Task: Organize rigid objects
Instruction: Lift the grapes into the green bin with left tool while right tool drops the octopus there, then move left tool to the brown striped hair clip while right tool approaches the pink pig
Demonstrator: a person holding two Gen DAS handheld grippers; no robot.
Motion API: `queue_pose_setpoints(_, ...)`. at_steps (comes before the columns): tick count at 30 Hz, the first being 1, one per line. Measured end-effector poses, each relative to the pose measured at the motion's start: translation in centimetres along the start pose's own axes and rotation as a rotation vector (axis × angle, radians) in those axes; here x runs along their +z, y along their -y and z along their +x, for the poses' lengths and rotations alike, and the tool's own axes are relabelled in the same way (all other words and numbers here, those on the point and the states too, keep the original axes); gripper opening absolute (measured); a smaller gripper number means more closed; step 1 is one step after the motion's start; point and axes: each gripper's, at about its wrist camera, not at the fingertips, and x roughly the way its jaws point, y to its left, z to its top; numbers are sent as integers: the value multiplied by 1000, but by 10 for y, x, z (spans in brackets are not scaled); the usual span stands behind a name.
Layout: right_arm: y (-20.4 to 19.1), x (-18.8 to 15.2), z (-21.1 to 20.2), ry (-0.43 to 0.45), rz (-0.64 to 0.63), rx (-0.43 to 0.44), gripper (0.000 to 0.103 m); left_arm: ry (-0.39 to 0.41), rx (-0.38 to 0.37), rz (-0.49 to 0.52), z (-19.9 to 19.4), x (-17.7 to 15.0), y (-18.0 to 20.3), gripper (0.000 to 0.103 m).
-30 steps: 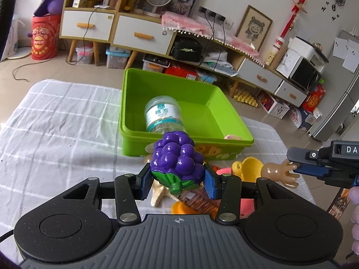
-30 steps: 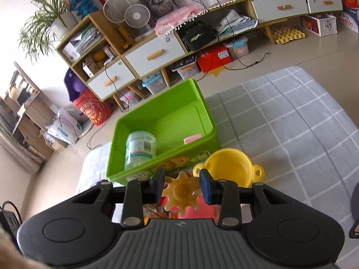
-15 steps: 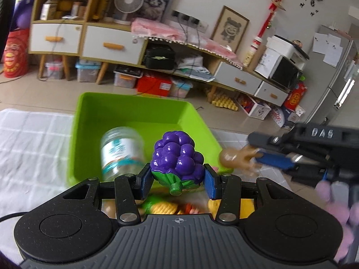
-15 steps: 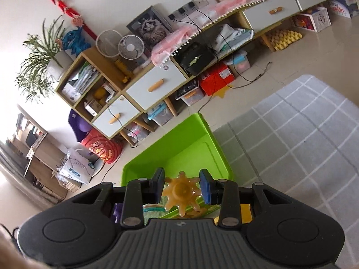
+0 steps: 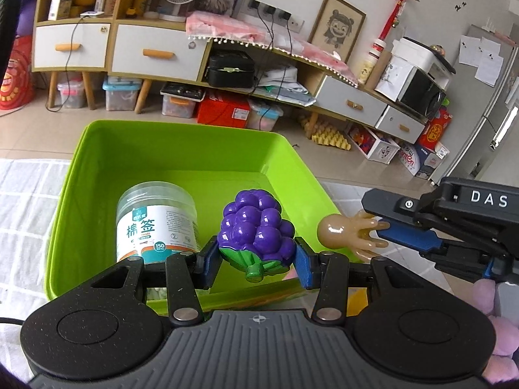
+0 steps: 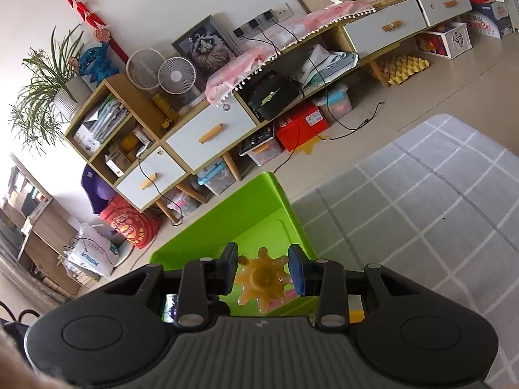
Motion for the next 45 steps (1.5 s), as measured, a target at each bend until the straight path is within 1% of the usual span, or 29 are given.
queue_pose_setpoints(4, 3, -2, 3, -10, 1, -12, 32, 14, 8, 7, -1, -3, -1, 53)
queue_pose_setpoints(5, 3, -3, 4, -16, 0, -10, 33, 23, 10, 8, -2, -4, -1, 62)
queue_pose_setpoints(6, 3, -3, 4, -21, 4, -6, 33, 32, 7, 9, -4, -5, -1, 77)
queue_pose_setpoints(7, 4, -2, 3, -22, 13, 0, 40, 45, 3, 7, -6, -5, 0, 83)
queue_pose_setpoints(8, 4, -1, 1, -26, 26, 8, 44, 62, 8, 7, -10, -5, 1, 87)
queue_pose_setpoints(9, 5, 0, -1, -25, 36, 15, 51, 69, 7, 16, -12, -5, 2, 87)
queue_pose_setpoints(10, 5, 1, -3, -22, 39, 21, 56, 63, 3, 25, -12, -3, 3, 87)
queue_pose_setpoints(12, 3, 2, -6, -18, 34, 23, 58, 53, 9, 35, -15, -4, 4, 87)
queue_pose_setpoints(18, -1, -1, -9, -37, 14, 4, 60, 57, 17, 50, -31, -8, 8, 94)
queue_pose_setpoints(23, -5, -6, -17, -68, -26, -21, 60, 44, 26, 56, -44, -10, 9, 95)
queue_pose_setpoints(29, -7, -12, -36, -94, -84, -45, 61, 26, 58, 63, -61, -17, 3, 97)
queue_pose_setpoints(31, -7, -15, -39, -97, -88, -57, 63, 16, 65, 59, -68, -19, 1, 98)
queue_pose_setpoints(34, -4, -17, -42, -113, -65, -83, 63, 9, 73, 60, -77, -23, -4, 98)
queue_pose_setpoints(37, -2, -20, -45, -128, -53, -86, 64, 4, 86, 49, -86, -28, -9, 99)
queue_pose_setpoints(42, -4, -28, -49, -153, -82, -108, 64, -5, 94, 30, -97, -36, -13, 100)
queue_pose_setpoints(44, -4, -32, -50, -159, -101, -112, 66, -8, 101, 39, -100, -39, -12, 101)
queue_pose_setpoints(45, -4, -33, -51, -162, -117, -116, 68, -10, 105, 44, -102, -41, -12, 101)
